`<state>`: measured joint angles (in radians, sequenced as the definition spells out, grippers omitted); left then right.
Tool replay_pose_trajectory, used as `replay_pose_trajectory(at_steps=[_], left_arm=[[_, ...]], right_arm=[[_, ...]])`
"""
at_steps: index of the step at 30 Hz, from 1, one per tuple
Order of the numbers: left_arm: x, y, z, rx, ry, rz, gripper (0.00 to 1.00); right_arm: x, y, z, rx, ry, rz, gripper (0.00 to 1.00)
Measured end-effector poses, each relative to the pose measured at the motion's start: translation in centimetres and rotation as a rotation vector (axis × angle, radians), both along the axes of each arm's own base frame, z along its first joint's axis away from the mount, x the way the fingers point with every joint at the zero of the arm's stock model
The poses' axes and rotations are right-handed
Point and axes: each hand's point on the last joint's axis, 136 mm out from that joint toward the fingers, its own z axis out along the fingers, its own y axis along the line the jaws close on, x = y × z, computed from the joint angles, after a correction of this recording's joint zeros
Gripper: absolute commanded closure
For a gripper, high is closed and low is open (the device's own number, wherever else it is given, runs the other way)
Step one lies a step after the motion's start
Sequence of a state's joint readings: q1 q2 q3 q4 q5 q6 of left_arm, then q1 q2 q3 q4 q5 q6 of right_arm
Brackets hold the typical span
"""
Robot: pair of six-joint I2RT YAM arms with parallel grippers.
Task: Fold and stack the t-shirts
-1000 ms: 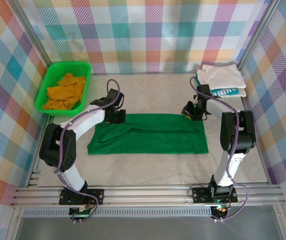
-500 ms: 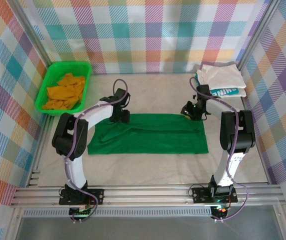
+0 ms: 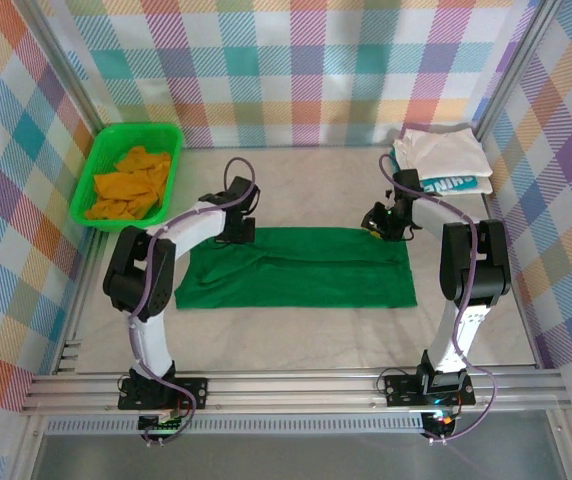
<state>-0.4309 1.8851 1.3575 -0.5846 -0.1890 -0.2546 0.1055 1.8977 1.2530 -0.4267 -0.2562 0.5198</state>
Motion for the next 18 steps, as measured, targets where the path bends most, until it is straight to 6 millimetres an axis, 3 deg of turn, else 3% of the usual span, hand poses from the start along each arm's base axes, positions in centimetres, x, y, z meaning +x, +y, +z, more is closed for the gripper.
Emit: replay_pose_trajectory(at_steps=[5,6,7,8,10,15,18], left_arm=[[-0.9,0.1,2.4,-0.028,-0.038,0.013,0.99],[-1.2,0.2,2.4,-0.028,-0.035,0.012,0.90],[-1.5,0.2,2.3,-0.025,-0.031,0.011,0.90],[-1.6,0.3,2.1,-0.022,-0.027,0.011,0.81],[-1.7,0.3,1.6,-0.017,-0.016,0.009,0.52],[-1.2,0.0,-0.2,-0.003,0.019,0.002,0.45],[-0.4,-0.6,-1.9,-0.001,0.049,-0.006,0.56]], right_arm=[[0.0,0.0,0.0,0.000,0.000,0.000,0.69],[0.0,0.0,0.0,0.000,0.000,0.000,0.69],[0.0,0.0,0.0,0.000,0.000,0.000,0.69],[0.0,0.0,0.0,0.001,0.000,0.000,0.69],[0.0,0.1,0.0,0.007,0.002,0.003,0.69],[0.2,0.3,0.1,0.018,0.000,0.004,0.69],[0.2,0.3,0.1,0.020,0.000,0.001,0.69]])
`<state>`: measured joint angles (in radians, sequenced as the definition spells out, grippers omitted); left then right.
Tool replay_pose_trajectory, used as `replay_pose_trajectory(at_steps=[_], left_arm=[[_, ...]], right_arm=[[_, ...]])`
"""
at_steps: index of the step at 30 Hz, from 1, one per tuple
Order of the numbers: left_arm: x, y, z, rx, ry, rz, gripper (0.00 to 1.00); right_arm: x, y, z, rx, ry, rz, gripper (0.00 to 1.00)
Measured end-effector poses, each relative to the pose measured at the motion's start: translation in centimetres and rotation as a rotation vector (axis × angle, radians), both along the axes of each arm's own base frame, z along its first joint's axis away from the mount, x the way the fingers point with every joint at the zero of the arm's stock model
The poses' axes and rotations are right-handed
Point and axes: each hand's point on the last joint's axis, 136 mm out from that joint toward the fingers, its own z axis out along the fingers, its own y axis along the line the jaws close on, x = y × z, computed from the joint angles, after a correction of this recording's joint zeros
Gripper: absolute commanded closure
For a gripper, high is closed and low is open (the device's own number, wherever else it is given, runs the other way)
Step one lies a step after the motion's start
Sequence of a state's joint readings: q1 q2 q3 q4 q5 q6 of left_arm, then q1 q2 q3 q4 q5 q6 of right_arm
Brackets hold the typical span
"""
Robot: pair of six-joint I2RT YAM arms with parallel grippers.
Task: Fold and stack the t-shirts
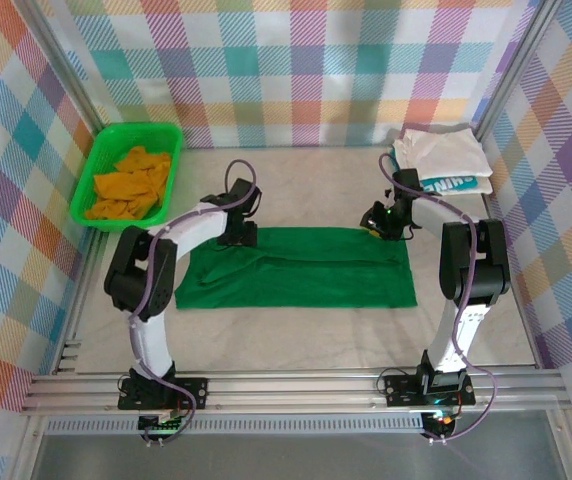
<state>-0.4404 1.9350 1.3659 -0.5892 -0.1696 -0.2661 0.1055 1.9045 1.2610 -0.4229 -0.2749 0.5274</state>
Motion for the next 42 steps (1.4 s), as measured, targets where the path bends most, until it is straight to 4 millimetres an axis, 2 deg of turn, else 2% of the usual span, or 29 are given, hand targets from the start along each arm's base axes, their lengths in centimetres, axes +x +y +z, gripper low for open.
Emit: replay_pose_trajectory(at_steps=[3,8,10,14,22,28,29,30,31,35,36,38,40,42], left_arm=[[0.0,-0.3,-1.4,-0.003,0.028,-0.002,0.69],[-0.1,-0.5,-1.6,-0.011,0.028,0.002,0.96],[-0.4,-0.4,-1.7,-0.011,0.034,0.009,1.00],[-1.1,-0.1,-1.0,-0.018,0.028,0.021,1.00],[-2.4,0.3,2.5,-0.050,-0.050,0.059,1.00],[-3.2,-0.1,2.8,-0.050,-0.050,0.067,1.00],[-3.4,-0.3,2.7,-0.045,-0.045,0.063,0.96],[-3.7,-0.4,2.6,-0.039,-0.039,0.058,0.84],[-3.9,-0.6,2.6,-0.036,-0.037,0.055,0.80],[-4.2,-0.8,2.5,-0.025,-0.036,0.055,0.70],[-4.3,-0.7,2.7,-0.022,-0.037,0.056,0.64],[-4.4,-0.5,3.3,-0.022,-0.047,0.057,0.62],[-4.4,-0.4,4.5,-0.031,-0.077,0.061,0.52],[-4.3,0.0,5.4,-0.038,-0.095,0.071,0.51]], right_arm=[[0.0,0.0,0.0,0.000,0.000,0.000,0.69],[0.1,0.0,0.1,0.000,-0.001,-0.001,0.68],[0.3,0.0,0.3,0.001,-0.008,-0.001,0.68],[0.8,0.1,0.9,0.004,-0.022,-0.004,0.68],[0.8,0.1,0.9,0.005,-0.023,-0.006,0.68],[0.8,0.1,0.8,0.004,-0.019,-0.007,0.68],[0.8,0.1,0.7,0.004,-0.017,-0.007,0.68],[0.8,0.1,0.6,0.003,-0.014,-0.007,0.68],[0.8,0.1,0.4,0.003,-0.011,-0.007,0.68],[0.9,0.1,-0.2,0.002,0.003,-0.007,0.68],[0.8,0.1,-0.3,0.001,0.006,-0.007,0.68],[0.8,0.1,-0.4,0.001,0.007,-0.007,0.68],[0.8,0.1,-0.4,0.001,0.007,-0.007,0.68],[0.8,0.1,-0.4,0.001,0.008,-0.007,0.68]])
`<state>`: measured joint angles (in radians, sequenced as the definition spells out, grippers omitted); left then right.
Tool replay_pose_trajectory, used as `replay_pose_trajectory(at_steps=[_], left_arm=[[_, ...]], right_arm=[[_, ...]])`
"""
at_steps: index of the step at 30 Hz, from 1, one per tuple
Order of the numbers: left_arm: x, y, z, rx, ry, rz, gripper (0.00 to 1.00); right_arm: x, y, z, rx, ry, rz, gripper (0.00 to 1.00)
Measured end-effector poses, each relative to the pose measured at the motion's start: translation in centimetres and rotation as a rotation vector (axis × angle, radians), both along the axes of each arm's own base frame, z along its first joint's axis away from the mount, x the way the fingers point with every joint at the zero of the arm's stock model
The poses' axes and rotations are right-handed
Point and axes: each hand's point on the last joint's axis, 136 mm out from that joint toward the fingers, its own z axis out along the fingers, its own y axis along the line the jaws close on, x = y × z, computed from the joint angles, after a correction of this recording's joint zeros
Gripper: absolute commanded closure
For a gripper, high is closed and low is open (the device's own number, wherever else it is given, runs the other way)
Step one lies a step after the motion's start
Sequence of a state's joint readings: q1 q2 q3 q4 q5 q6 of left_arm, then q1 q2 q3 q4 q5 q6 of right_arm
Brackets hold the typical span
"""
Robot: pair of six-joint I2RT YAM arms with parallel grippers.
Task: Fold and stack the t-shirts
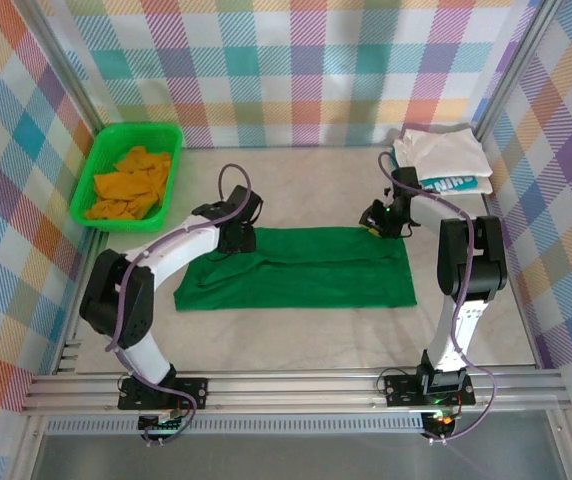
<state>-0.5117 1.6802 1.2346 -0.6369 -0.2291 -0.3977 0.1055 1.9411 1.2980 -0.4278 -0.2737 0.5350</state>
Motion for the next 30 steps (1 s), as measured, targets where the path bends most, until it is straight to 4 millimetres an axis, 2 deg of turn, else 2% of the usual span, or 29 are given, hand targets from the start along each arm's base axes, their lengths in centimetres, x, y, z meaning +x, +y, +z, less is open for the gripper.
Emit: replay_pose_trajectory(at_steps=[2,4,8,12,15,17,19,26,28,30], left_arm=[[0.0,0.5,0.3,-0.005,0.001,0.010,0.49],[-0.2,1.5,-0.2,-0.011,0.023,0.031,0.47],[-1.1,4.0,-2.4,-0.012,0.100,0.081,0.46],[-1.7,4.8,-4.1,-0.043,0.161,0.094,0.46],[-2.3,4.6,-5.2,-0.057,0.200,0.084,0.57],[-2.7,4.3,-5.9,-0.071,0.216,0.069,0.61],[-3.1,4.0,-6.3,-0.086,0.232,0.055,0.73],[-4.0,3.4,-7.0,-0.103,0.250,-0.014,0.88],[-4.5,3.4,-7.1,-0.097,0.251,-0.032,0.95],[-5.1,3.4,-7.0,-0.091,0.250,-0.057,0.97]], right_arm=[[0.0,0.0,0.0,0.000,-0.001,0.000,0.68],[0.0,0.0,0.0,0.000,0.000,0.000,0.68],[0.0,0.0,0.0,0.000,0.000,0.000,0.68],[0.0,0.0,0.0,0.000,0.000,0.000,0.68],[0.0,0.0,0.0,0.000,-0.001,0.000,0.68],[0.0,0.0,0.0,0.000,-0.001,0.000,0.68],[0.0,0.0,0.0,0.000,0.000,0.000,0.68],[0.0,0.0,0.0,-0.003,-0.001,-0.001,0.68],[0.0,0.0,0.0,-0.003,-0.001,-0.001,0.68],[0.0,0.0,0.0,-0.003,-0.001,-0.001,0.68]])
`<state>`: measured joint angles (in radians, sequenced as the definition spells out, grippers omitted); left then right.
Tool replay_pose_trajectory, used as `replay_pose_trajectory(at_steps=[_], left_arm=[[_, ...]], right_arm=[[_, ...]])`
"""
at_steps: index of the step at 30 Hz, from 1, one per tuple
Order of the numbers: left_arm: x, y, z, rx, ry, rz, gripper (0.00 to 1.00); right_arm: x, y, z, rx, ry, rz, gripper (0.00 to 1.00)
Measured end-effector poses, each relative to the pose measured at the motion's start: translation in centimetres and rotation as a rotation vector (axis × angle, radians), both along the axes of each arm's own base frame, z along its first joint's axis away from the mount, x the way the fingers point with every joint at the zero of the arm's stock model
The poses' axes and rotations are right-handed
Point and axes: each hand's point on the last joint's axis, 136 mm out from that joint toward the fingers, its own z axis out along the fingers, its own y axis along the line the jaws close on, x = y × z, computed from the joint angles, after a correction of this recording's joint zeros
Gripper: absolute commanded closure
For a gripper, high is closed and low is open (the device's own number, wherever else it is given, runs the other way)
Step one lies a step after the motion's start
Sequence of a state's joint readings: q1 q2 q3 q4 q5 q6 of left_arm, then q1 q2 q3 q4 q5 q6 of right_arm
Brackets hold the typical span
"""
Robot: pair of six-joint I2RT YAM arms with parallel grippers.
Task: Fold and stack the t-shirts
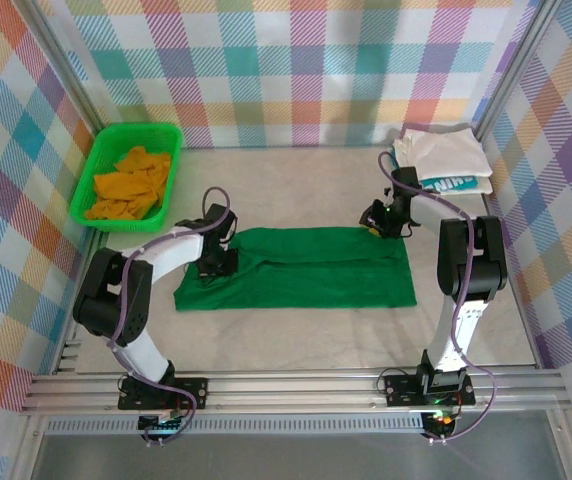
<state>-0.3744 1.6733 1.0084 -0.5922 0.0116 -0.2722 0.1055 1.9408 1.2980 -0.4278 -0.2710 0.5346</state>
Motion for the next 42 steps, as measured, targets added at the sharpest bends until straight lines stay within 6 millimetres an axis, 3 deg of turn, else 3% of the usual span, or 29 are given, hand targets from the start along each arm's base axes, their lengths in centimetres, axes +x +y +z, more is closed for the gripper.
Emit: replay_pose_trajectory(at_steps=[13,14,17,21,24,29,30,33,37,42], left_arm=[[-2.4,-2.2,1.2,-0.006,-0.076,-0.109,1.00],[-2.4,-2.2,1.1,-0.001,-0.076,-0.110,0.99],[-2.8,-1.9,1.1,0.005,-0.080,-0.119,0.80],[-3.1,-2.1,3.0,-0.030,-0.154,-0.154,0.78],[-1.9,-3.0,6.1,-0.096,-0.279,-0.184,0.64],[1.8,-3.8,8.6,-0.179,-0.348,-0.163,0.57],[3.1,-3.8,8.5,-0.180,-0.343,-0.150,0.55],[6.0,-4.1,7.2,-0.176,-0.317,-0.122,0.36],[6.1,-3.7,4.8,-0.158,-0.255,-0.083,0.38],[6.0,-3.6,4.3,-0.163,-0.237,-0.042,0.39]], right_arm=[[-0.5,-0.1,-0.5,-0.002,0.017,0.000,0.67],[-0.6,-0.1,-0.5,-0.002,0.017,0.000,0.67],[-0.6,-0.1,-0.6,-0.003,0.019,0.000,0.66],[-0.6,-0.1,-0.6,-0.002,0.020,0.000,0.66],[-0.6,-0.1,-0.6,-0.002,0.020,0.000,0.66],[-1.1,-0.1,-0.5,-0.002,0.020,-0.001,0.66],[-1.1,-0.1,-0.4,-0.002,0.019,-0.001,0.66],[-1.2,-0.1,-0.2,-0.001,0.013,-0.001,0.66],[-1.7,-0.2,0.2,-0.001,0.009,-0.001,0.66],[-1.8,-0.2,0.4,-0.001,0.003,-0.001,0.66]])
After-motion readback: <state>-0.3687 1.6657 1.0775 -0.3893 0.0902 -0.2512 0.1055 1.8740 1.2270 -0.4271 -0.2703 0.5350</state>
